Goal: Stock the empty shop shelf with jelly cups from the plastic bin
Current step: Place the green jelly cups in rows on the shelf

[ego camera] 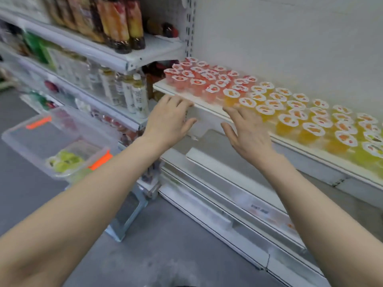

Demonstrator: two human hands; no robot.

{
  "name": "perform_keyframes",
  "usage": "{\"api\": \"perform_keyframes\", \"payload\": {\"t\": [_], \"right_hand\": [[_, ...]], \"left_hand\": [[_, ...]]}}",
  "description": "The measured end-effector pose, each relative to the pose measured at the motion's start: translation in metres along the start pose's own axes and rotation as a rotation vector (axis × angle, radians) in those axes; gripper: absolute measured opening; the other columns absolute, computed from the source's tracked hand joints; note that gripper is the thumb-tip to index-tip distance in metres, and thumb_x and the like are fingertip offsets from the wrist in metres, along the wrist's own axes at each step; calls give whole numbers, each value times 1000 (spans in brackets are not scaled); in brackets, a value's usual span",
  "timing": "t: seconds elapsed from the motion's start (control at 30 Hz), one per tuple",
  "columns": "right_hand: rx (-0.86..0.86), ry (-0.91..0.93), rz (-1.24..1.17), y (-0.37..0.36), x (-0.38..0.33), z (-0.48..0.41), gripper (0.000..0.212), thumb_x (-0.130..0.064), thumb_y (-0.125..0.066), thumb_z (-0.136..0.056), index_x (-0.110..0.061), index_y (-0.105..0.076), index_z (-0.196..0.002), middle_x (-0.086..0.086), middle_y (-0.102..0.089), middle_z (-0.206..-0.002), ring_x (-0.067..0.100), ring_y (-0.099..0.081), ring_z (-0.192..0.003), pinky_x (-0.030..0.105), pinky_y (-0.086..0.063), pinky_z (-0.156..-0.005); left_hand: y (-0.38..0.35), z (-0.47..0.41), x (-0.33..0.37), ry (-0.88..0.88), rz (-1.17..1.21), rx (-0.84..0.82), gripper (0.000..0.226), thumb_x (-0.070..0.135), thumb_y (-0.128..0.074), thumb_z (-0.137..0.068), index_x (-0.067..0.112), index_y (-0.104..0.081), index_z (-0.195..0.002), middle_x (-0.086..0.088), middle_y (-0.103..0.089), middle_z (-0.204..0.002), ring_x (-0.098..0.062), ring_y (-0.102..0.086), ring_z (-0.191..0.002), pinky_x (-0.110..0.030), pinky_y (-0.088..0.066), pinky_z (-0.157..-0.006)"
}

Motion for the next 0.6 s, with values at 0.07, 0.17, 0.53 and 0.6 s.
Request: {"api": "perform_keyframes", "payload": {"t": [0.07, 0.17, 0.53, 0.6], "right_hand": [[-25, 44, -38, -28, -39, -14, 44, -34, -47, -96, -8, -56, -130, 14, -62, -116, 37, -56, -104, 45, -45, -87], [-79, 93, -94, -67, -93, -34, 42, -32, -49, -97, -9, -55, -132, 13, -62, -118, 35, -57, -104, 44, -45, -85], [-205, 345, -292, -194, -249, -98, 41, -32, -48, -94, -9, -59, -126, 10, -64, -114, 33, -59, -100, 43, -47, -81], [-250, 370, -330, -223, -269, -111, 42, -32, -49, -95, -10, -59, -128, 8, -64, -119, 31, -59, -107, 43, -45, -87]], "left_hand": [[6, 22, -43, 51, -10, -14, 41, 36, -63, -88, 11, -61, -120, -9, -62, -112, -31, -51, -108, -37, -39, -94], [13, 56, -104, 148, -28, -54, 39, 36, -62, -89, 12, -61, -119, -7, -61, -114, -30, -50, -111, -37, -38, -95], [10, 166, -291, 527, -64, -150, 38, 30, -61, -91, 13, -59, -125, -8, -60, -119, -31, -48, -116, -38, -36, -99], [4, 180, -323, 584, -69, -156, 37, 29, -62, -91, 13, -59, -125, -7, -60, -121, -31, -48, -118, -38, -37, -99]]}}
Point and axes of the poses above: each hand's wrist, its own z-axis away from the middle knuckle, its own y-axis out of the back of the hand, x = y × z, the point moved 7 cm from there along -z, towards the middle knuckle
